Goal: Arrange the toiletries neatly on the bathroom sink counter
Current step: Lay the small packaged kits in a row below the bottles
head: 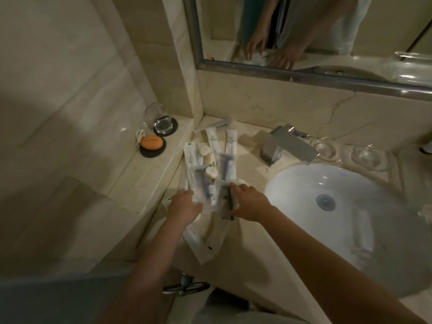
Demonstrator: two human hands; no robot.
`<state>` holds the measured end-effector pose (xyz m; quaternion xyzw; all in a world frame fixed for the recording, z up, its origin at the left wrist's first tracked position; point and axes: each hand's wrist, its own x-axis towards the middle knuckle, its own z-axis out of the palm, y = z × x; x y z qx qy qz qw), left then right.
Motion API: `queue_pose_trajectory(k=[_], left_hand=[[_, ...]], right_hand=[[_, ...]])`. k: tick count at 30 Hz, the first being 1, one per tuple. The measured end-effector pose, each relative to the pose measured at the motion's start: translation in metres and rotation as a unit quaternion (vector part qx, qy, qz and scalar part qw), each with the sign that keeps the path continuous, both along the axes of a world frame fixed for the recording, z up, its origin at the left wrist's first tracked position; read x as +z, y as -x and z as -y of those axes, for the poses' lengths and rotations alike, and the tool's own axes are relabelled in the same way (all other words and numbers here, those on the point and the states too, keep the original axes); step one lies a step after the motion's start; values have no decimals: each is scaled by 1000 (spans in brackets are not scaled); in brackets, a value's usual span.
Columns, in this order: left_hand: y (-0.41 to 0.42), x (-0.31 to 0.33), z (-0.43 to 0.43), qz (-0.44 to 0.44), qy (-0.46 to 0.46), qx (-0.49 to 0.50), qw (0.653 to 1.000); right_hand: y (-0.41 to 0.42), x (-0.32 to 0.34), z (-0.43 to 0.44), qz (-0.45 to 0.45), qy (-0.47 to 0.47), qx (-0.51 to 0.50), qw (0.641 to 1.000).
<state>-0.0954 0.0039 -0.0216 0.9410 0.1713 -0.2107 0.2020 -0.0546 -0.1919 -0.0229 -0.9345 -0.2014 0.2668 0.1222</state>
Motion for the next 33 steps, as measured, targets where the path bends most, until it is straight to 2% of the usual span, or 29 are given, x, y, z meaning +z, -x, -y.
queue_pose_trajectory(k=[3,6,9,13,15,19,22,24,28,31,33], left_hand=[[-6,1,-3,11,4,4,1000],[-14,1,-3,32,17,6,999],[-26,7,0,48,23,-4,999],[-43,15,4,65,68,7,996],[-48,20,9,78,138,49,986],[-47,30,27,65,301,125,943],[-46,33,37,84,371,158,911],[-50,33,37,116,380,171,901],[-57,34,32,172,374,223,884],[-63,37,17,203,369,262,868],[-67,40,2,225,350,280,865]], right_hand=[[1,-12,-20,9,-2,-54,998],[-3,-20,-35,-2,-47,-150,988],[-6,-22,-46,-33,-128,-251,959],[-12,-16,-41,-101,-196,-308,926],[-18,-13,-35,-96,-218,-311,920],[-26,7,-22,-87,-298,-315,897],[-33,24,-18,-39,-287,-257,922],[-37,31,-19,-22,-263,-221,939],[-44,33,-23,-40,-280,-178,942],[-53,27,-21,-95,-307,-202,925],[-60,19,-20,-114,-289,-251,917]])
